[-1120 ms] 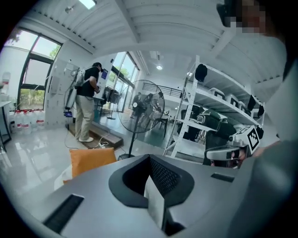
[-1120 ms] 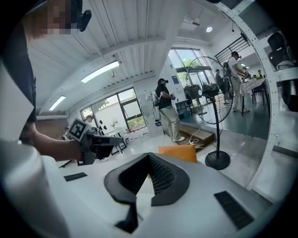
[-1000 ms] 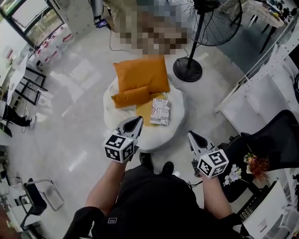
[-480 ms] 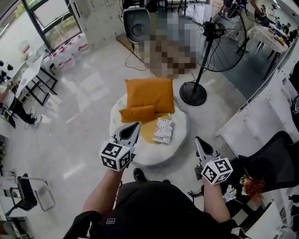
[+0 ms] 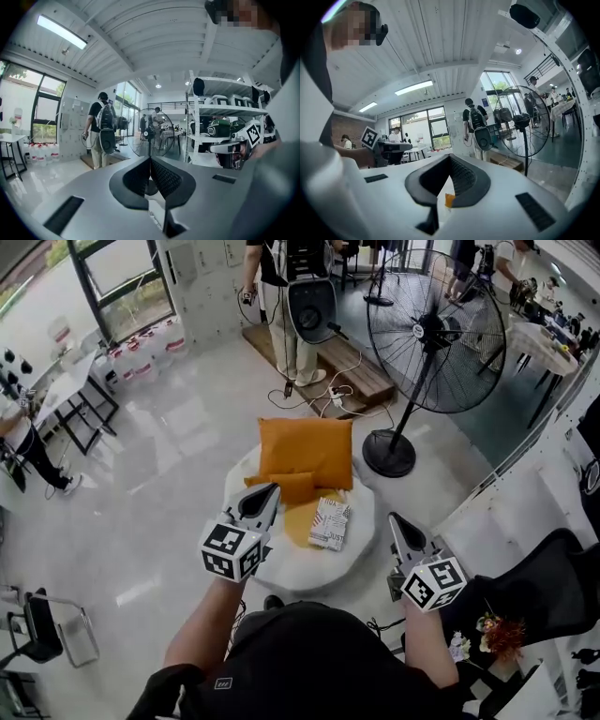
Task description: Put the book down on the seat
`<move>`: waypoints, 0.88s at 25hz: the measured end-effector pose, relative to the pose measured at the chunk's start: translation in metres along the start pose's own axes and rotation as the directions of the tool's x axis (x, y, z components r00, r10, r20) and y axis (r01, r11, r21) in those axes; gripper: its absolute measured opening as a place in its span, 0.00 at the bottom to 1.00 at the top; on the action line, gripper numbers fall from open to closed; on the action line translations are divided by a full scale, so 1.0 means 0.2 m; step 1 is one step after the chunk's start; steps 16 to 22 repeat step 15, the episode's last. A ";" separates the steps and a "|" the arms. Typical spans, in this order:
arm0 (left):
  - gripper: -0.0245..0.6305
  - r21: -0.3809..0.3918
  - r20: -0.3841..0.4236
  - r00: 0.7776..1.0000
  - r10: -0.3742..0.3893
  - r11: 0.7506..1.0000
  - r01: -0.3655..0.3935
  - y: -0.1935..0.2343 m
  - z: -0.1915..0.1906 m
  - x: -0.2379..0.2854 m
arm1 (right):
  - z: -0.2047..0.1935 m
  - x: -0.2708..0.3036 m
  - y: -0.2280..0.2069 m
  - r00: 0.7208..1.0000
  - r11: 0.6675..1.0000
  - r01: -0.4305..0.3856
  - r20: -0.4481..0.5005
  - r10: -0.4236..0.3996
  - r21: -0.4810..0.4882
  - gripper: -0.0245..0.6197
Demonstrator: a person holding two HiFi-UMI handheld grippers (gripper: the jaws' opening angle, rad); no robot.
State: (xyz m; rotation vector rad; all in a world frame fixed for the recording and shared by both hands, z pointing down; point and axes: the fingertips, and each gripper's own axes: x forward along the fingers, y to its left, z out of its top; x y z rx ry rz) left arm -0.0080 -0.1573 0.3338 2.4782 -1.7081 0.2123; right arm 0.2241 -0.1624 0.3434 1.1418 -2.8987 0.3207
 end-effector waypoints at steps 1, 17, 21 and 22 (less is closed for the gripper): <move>0.04 -0.004 -0.001 1.000 -0.002 1.000 0.002 0.01 0.00 0.01 | 0.01 0.01 0.01 1.000 1.000 0.002 0.002 -0.002 0.000 0.05; 0.04 -0.015 -0.044 0.999 -0.024 1.000 0.024 0.05 -0.11 0.05 | -0.11 0.07 0.04 0.999 1.000 0.011 -0.037 -0.010 0.024 0.05; 0.04 -0.015 -0.044 0.999 -0.024 1.000 0.024 0.05 -0.11 0.05 | -0.11 0.07 0.04 0.999 1.000 0.011 -0.037 -0.010 0.024 0.05; 0.04 -0.015 -0.044 0.999 -0.024 1.000 0.024 0.05 -0.11 0.05 | -0.11 0.07 0.04 0.999 1.000 0.011 -0.037 -0.010 0.024 0.05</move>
